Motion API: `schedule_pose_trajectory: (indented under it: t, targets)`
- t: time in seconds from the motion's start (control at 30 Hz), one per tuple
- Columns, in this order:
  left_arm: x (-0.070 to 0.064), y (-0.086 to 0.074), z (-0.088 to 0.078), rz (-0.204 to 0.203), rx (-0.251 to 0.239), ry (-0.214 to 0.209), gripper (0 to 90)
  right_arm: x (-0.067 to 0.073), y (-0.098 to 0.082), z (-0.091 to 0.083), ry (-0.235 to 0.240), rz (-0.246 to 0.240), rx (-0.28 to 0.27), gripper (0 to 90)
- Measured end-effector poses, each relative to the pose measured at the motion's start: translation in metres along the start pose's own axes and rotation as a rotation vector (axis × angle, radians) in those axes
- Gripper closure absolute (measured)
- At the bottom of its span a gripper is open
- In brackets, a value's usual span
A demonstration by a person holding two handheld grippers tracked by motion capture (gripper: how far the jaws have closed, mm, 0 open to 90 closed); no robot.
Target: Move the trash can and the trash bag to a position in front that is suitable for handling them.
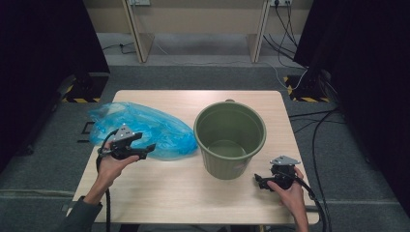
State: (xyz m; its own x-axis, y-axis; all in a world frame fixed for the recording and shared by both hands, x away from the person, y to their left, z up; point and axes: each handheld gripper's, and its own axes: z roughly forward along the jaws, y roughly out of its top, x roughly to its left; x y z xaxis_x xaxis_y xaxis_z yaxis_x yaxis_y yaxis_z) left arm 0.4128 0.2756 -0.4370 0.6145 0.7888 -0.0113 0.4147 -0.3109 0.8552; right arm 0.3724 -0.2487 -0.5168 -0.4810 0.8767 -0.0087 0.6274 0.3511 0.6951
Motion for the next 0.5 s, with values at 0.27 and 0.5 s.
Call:
schedule_pose_trajectory:
  t: [0.27, 0.5]
  targets:
    - [-0.031, 0.009, 0.053, 0.037, 0.035, -0.098, 26.4, 0.0, 0.0, 0.0, 0.0, 0.001, -0.001, 0.2]
    - [-0.02, -0.014, 0.08, 0.119, 0.109, -0.163, 78.1, 0.0, 0.0, 0.0, 0.0, 0.0, 0.0, 0.3]
